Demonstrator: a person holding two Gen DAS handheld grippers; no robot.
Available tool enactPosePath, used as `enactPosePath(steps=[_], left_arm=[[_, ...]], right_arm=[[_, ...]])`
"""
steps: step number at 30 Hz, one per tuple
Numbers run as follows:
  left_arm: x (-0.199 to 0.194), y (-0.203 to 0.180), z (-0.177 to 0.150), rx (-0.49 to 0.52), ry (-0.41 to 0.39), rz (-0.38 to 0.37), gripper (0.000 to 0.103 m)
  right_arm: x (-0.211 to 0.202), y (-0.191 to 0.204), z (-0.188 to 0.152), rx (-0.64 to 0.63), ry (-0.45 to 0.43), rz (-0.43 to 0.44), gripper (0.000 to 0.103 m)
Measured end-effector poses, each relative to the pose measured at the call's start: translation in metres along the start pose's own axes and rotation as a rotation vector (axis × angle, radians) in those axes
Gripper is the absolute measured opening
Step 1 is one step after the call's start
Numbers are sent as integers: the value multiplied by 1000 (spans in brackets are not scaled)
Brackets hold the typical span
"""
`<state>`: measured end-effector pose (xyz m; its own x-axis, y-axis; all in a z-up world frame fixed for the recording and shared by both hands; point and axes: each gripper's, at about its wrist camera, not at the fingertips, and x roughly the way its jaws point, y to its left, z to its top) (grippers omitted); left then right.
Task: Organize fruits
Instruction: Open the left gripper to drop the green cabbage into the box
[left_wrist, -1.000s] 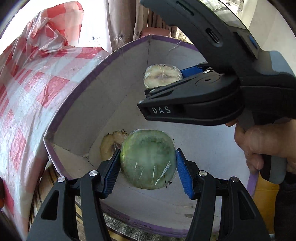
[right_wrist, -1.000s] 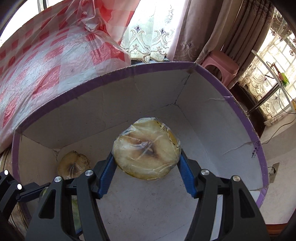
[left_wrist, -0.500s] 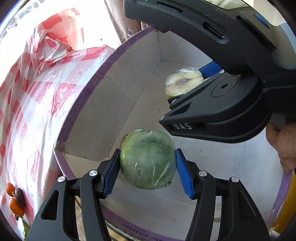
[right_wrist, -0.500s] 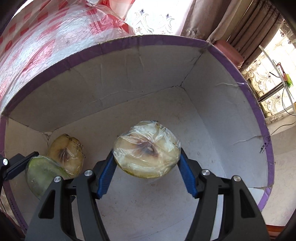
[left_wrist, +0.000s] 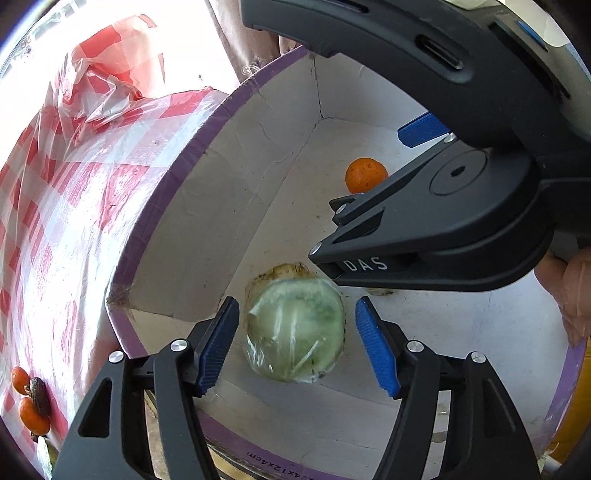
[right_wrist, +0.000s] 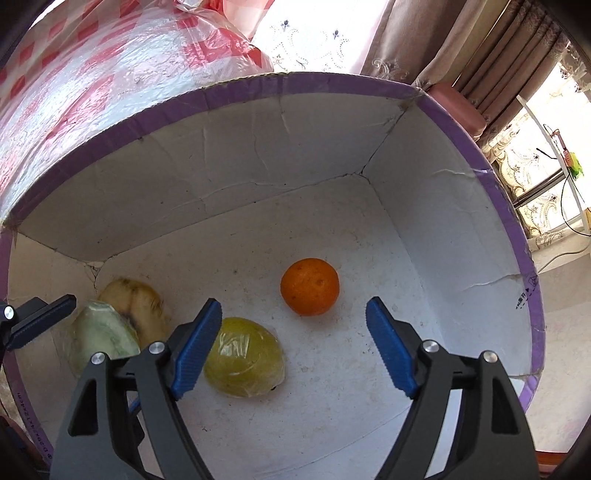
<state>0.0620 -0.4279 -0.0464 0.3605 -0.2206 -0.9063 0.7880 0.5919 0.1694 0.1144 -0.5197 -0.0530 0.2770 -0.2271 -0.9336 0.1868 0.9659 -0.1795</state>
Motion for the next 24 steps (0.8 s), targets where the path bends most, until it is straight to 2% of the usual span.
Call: enactPosePath(steps=[4,9,16,24], left_arm=[[-1,1,0,-3,-10,-6,68],[-9,11,-2,-42,-60,-47,68],[-33,29,-9,-122,-183,-69,76],[-70,51,-21,-233,-336,-42,76]], right_arm=[[1,-8,4,-2,-6,-4,81],[-6,-7,4,-1,-22,-13,83],[-20,-9,4,19,-76,-23,83],[-62,-16,3,93,-238,19,85]])
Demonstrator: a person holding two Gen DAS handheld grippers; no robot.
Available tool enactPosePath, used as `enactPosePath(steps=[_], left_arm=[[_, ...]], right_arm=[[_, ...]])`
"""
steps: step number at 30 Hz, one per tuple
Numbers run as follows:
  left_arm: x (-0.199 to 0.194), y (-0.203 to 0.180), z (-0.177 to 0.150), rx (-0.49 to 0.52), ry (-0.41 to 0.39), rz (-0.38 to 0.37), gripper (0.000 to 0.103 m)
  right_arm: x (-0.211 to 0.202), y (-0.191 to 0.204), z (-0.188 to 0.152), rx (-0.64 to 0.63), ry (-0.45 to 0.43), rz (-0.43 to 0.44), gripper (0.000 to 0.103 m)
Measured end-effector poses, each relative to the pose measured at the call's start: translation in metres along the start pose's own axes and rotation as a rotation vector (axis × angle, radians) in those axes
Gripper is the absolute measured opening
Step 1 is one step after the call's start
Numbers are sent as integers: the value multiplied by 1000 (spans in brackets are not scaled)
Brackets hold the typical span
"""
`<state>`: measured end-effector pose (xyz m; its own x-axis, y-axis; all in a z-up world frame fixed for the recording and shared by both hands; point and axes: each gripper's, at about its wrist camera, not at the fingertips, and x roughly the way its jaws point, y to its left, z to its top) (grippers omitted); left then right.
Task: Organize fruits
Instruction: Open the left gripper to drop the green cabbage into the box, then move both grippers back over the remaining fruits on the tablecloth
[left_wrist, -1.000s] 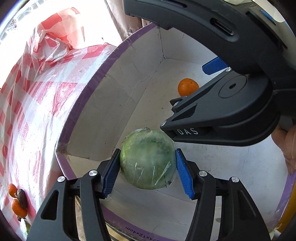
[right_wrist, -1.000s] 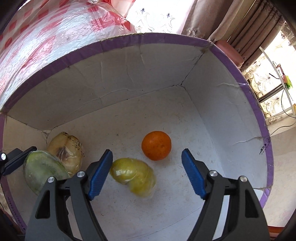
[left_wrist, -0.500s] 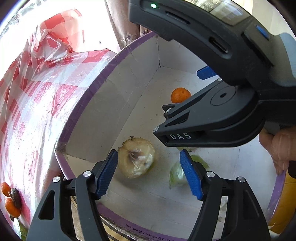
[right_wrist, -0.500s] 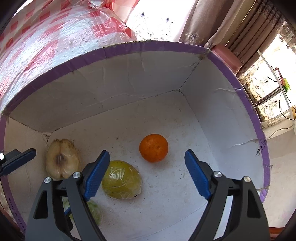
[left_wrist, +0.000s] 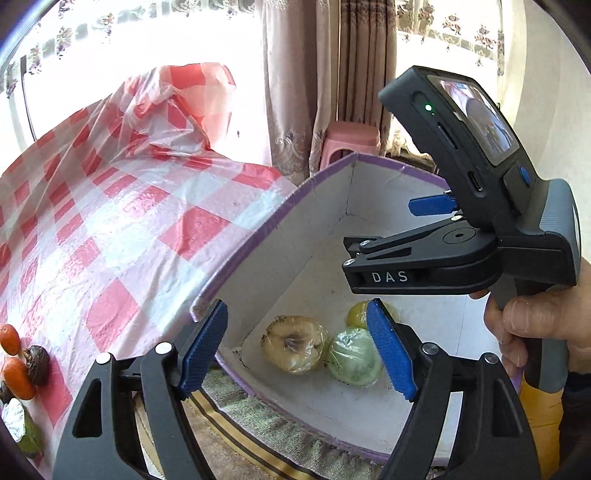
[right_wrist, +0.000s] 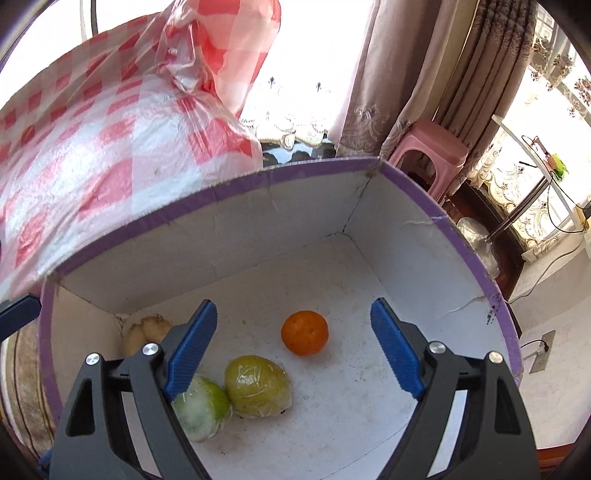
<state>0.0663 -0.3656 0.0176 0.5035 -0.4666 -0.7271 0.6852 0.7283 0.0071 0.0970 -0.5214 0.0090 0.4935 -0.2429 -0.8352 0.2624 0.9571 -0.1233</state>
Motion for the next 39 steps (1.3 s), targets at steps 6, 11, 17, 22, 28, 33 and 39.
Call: enactPosePath(steps=[6,11,17,22,28,33,39], left_arm=[[-27,28,-1,-88,-80,38,76],[-50,52,-9,-148,-129,100,76],[-85,85,-30,-226,-160,171,76],[-108,112,-49,-295,-177,218,75],[-130,136,-71,-358,-195,257,74],[-155,160,-97,-433,-216,296,72],[-183,195,-128,-533,-213,360,67]], right_arm=[[-34,0,10,53,-107,49,85],[-52,14,11,62,-156,101,85],[-63,46,11,18,-175,163,85],[-68,72,9,2,-180,219,85],[-72,108,5,-37,-172,294,85],[-82,143,-4,-90,-184,354,85],[-94,195,-17,-178,-175,440,85]])
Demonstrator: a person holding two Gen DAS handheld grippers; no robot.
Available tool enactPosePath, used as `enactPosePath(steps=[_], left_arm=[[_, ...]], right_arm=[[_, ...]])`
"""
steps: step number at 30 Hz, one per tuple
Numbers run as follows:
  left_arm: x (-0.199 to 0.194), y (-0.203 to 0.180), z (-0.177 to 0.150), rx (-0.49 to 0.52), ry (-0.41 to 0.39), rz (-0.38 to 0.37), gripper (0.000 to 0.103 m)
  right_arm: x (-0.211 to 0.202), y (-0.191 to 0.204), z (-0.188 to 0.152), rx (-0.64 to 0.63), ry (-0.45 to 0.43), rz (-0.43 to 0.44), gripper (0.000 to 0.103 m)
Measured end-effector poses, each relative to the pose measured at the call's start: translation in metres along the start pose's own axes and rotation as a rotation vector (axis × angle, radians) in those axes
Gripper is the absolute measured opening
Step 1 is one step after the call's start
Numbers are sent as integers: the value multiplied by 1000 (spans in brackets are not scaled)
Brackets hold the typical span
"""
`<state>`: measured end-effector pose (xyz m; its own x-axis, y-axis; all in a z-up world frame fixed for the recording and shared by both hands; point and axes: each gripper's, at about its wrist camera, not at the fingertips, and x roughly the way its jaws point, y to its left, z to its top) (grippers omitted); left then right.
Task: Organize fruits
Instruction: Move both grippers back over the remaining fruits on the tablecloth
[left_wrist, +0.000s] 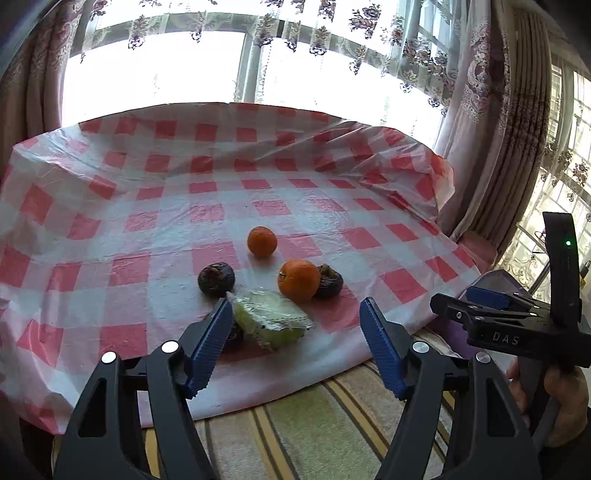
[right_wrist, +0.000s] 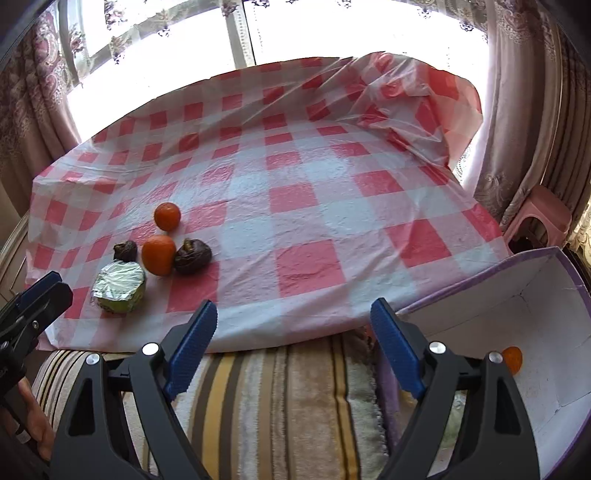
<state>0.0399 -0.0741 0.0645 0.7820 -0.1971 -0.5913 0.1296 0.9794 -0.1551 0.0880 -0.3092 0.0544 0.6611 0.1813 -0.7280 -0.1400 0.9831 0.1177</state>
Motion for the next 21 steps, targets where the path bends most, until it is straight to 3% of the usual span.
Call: enactPosePath(steps=[2,6,8,14,21], left_arm=[[1,17,-1,-26,23,26,59],[10,48,-4,-71,93,62,57],[17,58,-7,-78,124,73,50],[39,65,-13,-64,211,47,50],[61,61,-13,-27,260,39,50]], right_arm=[[3,17,-2,-17,12,35,85],[11,45,-6,-34,39,120,85],[15,59,-8,-49,47,142,85],[20,84,-7,-74,41,198,85],[26,101,-5,-84,35,247,85]])
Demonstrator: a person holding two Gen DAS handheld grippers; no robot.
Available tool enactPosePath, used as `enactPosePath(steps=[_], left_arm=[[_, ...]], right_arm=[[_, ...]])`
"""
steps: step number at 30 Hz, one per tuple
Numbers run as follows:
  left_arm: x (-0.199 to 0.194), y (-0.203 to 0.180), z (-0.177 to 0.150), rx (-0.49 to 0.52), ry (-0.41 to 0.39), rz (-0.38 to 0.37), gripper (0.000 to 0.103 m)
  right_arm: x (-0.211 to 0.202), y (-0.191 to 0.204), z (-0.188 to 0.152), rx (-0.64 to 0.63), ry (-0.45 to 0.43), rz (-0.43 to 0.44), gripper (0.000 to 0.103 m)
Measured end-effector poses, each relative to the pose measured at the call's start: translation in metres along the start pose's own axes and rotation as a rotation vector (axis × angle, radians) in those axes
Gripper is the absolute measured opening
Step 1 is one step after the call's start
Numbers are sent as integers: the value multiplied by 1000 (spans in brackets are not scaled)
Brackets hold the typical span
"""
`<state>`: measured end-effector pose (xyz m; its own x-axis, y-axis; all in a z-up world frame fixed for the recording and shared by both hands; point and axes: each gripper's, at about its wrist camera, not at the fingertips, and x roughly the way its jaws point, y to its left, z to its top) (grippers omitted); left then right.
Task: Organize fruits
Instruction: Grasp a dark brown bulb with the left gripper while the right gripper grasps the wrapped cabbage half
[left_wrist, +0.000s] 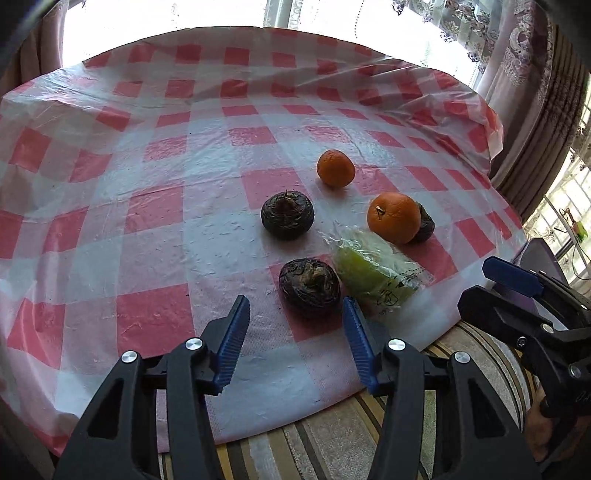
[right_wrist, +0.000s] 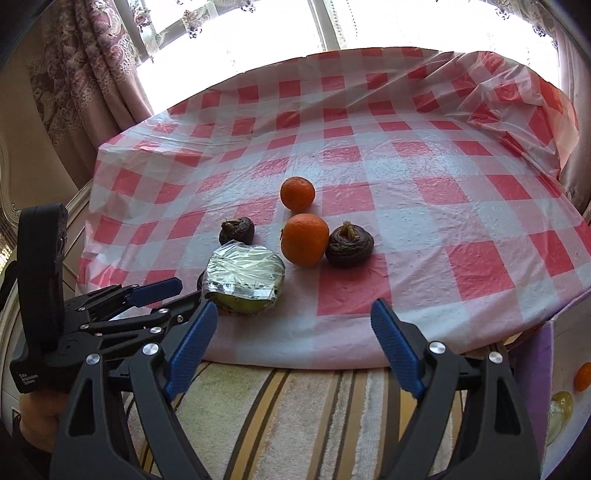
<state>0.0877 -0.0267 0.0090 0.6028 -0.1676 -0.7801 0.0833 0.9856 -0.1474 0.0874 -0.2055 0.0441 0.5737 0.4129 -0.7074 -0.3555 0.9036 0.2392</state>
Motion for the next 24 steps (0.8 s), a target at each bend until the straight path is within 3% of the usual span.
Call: enactPosePath(steps=[11,14,17,24], left_arm=[[13,-5,9,43,29,-15,49],[14,-7,10,55,27,-14,39],[12,-8,7,57,13,4,37],[1,16,3,-71,-42,77,37]], right_arm=[[12,3,3,8,27,23,85],[15,4,4,14,31,33,85],[17,6,6,14,34,41,86],[24,16,10,6,39,66,86]])
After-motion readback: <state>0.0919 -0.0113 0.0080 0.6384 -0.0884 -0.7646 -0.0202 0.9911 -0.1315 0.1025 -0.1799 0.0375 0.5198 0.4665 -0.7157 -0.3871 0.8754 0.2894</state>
